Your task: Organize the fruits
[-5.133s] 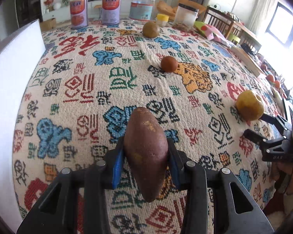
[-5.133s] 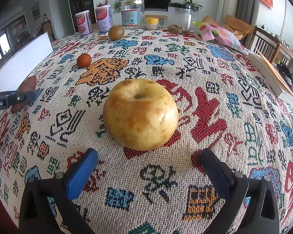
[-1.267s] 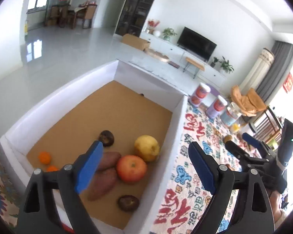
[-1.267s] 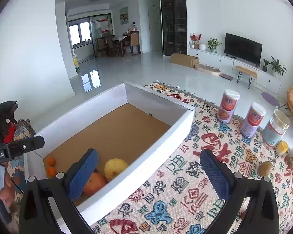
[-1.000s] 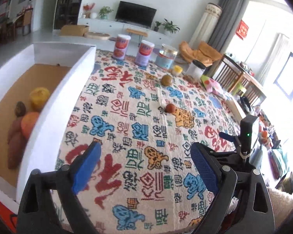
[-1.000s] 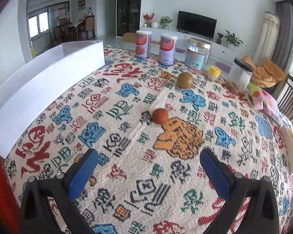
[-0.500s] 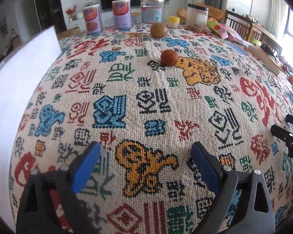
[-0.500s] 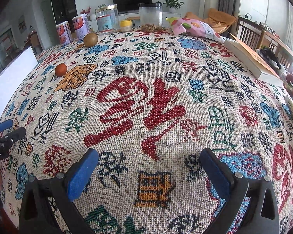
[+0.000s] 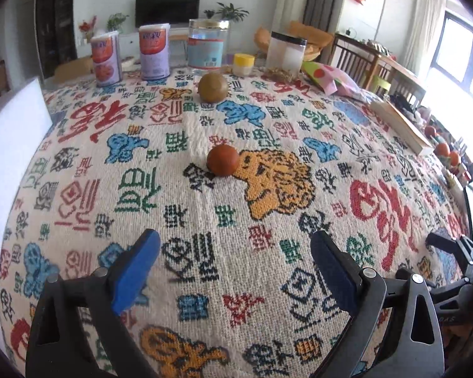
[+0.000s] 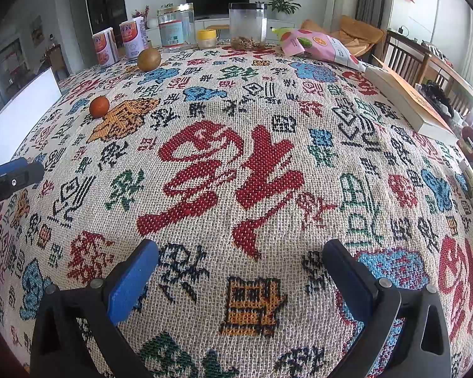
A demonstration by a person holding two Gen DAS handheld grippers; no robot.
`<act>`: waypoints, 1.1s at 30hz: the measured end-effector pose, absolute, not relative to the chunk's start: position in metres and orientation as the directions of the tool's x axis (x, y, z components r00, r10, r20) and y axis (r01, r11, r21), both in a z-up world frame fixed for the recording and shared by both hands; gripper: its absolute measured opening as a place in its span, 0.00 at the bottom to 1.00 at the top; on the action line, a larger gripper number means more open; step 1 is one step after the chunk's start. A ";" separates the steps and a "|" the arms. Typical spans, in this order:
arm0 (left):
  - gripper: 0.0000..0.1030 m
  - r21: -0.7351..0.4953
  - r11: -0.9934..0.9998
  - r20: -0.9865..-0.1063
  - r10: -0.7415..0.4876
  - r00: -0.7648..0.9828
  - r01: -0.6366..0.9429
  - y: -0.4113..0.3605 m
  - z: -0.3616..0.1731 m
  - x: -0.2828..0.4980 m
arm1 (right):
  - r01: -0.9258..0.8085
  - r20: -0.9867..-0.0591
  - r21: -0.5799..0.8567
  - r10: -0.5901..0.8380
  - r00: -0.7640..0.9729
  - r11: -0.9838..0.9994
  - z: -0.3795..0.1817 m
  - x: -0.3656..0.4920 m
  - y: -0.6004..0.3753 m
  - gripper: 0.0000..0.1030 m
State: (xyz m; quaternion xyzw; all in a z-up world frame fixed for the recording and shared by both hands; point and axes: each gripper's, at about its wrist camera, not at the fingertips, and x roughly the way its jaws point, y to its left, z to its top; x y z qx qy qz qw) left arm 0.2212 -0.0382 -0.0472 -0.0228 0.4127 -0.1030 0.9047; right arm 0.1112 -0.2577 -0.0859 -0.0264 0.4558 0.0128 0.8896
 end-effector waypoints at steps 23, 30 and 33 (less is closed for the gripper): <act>0.31 -0.077 0.993 -0.796 -0.115 0.594 0.089 0.016 -0.066 0.186 | -0.048 -0.812 -0.030 0.004 0.583 0.998 -0.087 0.112 -0.257 1.00; 0.84 0.042 0.999 -0.780 0.026 0.626 0.011 0.024 -0.076 0.182 | -0.048 -0.813 -0.030 0.004 0.583 0.998 -0.086 0.112 -0.257 1.00; 0.91 0.029 0.999 -0.790 0.032 0.612 -0.016 0.029 -0.079 0.185 | -0.048 -0.813 -0.030 0.004 0.582 0.998 -0.086 0.112 -0.257 1.00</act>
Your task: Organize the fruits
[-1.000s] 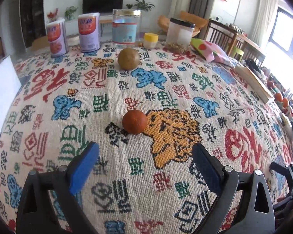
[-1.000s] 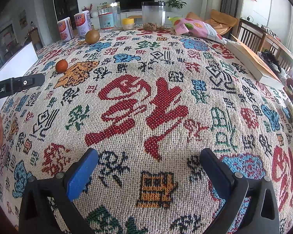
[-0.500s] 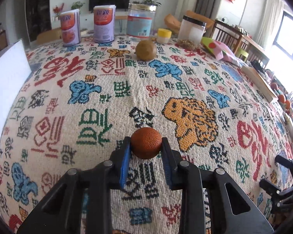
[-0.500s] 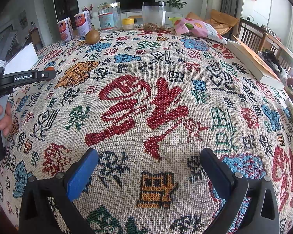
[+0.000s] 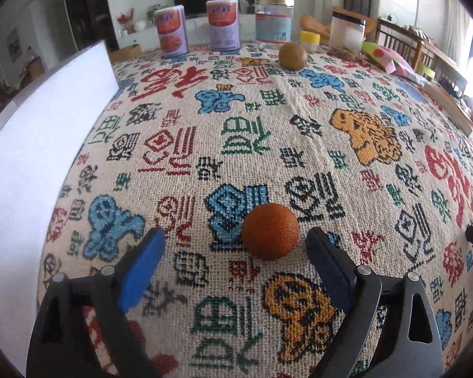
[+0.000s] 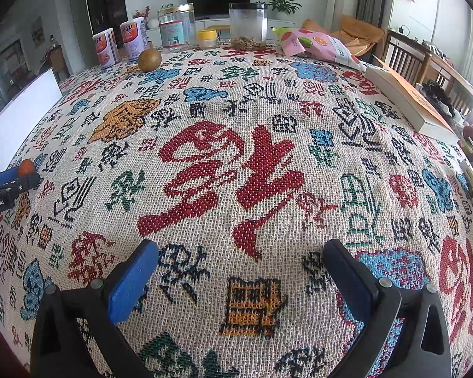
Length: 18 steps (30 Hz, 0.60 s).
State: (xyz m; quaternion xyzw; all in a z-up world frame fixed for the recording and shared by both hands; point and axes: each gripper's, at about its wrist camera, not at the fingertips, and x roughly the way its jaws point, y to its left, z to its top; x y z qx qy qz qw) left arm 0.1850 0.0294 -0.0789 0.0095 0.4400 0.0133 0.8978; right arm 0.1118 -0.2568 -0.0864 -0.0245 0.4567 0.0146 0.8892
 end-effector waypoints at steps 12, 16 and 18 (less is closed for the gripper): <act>0.95 0.018 0.999 -0.794 0.030 0.607 -0.027 0.033 -0.081 0.185 | -0.048 -0.813 -0.030 0.004 0.582 0.998 -0.086 0.112 -0.256 1.00; 0.95 0.018 0.999 -0.795 0.031 0.606 -0.027 0.033 -0.081 0.185 | -0.048 -0.814 -0.030 0.004 0.582 0.998 -0.086 0.112 -0.256 1.00; 0.95 0.017 0.999 -0.794 0.030 0.607 -0.027 0.033 -0.081 0.185 | -0.048 -0.814 -0.030 0.003 0.581 0.998 -0.086 0.112 -0.257 1.00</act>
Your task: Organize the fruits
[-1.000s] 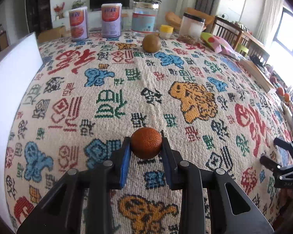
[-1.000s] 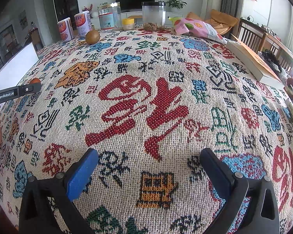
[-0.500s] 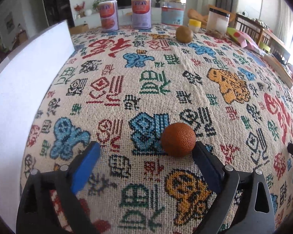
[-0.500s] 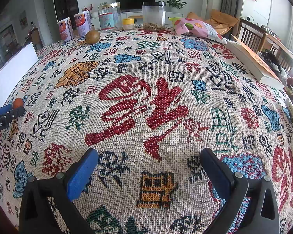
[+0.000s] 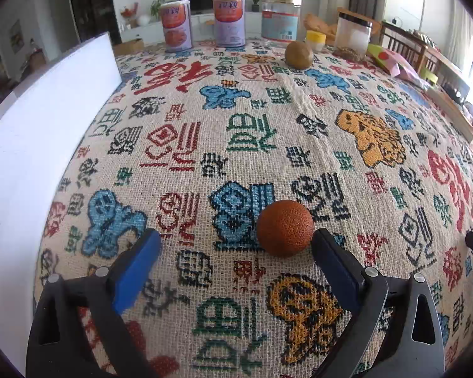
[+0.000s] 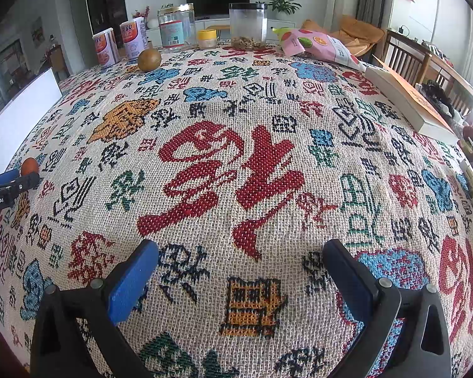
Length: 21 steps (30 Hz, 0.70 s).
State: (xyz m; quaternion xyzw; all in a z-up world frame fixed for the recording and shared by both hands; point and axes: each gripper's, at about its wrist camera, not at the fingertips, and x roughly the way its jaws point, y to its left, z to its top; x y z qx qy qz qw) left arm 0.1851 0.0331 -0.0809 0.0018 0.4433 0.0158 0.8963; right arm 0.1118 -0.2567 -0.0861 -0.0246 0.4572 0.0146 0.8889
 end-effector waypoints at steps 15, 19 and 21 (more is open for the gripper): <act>0.95 0.019 0.999 -0.794 0.031 0.607 -0.027 0.033 -0.081 0.185 | -0.043 -0.836 -0.036 -0.007 0.549 0.998 -0.085 0.116 -0.255 1.00; 0.96 0.017 1.000 -0.794 0.029 0.607 -0.027 0.033 -0.081 0.185 | -0.129 -0.872 0.040 0.097 0.479 0.991 -0.072 0.149 -0.245 1.00; 0.96 0.017 1.000 -0.794 0.029 0.607 -0.026 0.033 -0.081 0.185 | -0.158 -0.858 0.066 0.137 0.495 0.985 -0.060 0.173 -0.231 1.00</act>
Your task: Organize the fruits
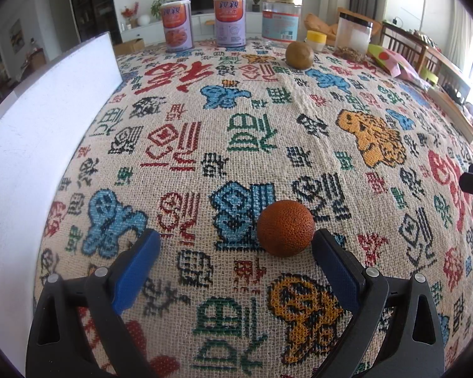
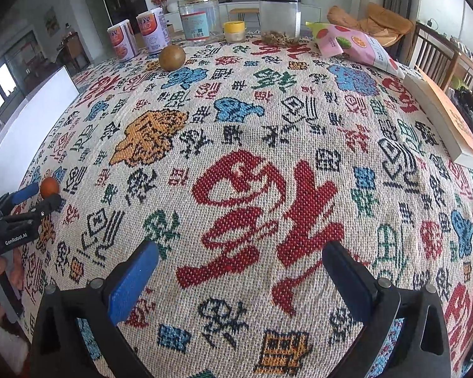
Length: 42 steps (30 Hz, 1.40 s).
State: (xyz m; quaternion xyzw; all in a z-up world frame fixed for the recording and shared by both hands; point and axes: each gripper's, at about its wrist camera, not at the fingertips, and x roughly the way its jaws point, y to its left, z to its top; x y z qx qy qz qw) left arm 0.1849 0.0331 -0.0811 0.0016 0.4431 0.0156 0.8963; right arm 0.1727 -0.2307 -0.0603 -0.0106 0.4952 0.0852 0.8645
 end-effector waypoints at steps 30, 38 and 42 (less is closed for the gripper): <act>0.96 0.016 1.000 -0.794 0.029 0.607 -0.026 0.033 -0.081 0.185 | -0.388 -0.836 0.149 0.326 0.441 0.909 -0.060 0.334 -0.120 0.47; 0.96 0.016 1.000 -0.794 0.029 0.608 -0.027 0.033 -0.081 0.186 | -0.477 -0.940 0.095 0.237 0.247 0.874 -0.045 0.167 -0.189 0.47; 0.96 0.016 1.000 -0.794 0.028 0.608 -0.026 0.033 -0.081 0.186 | -0.479 -0.984 -0.006 0.080 0.159 0.878 -0.053 0.131 -0.205 0.47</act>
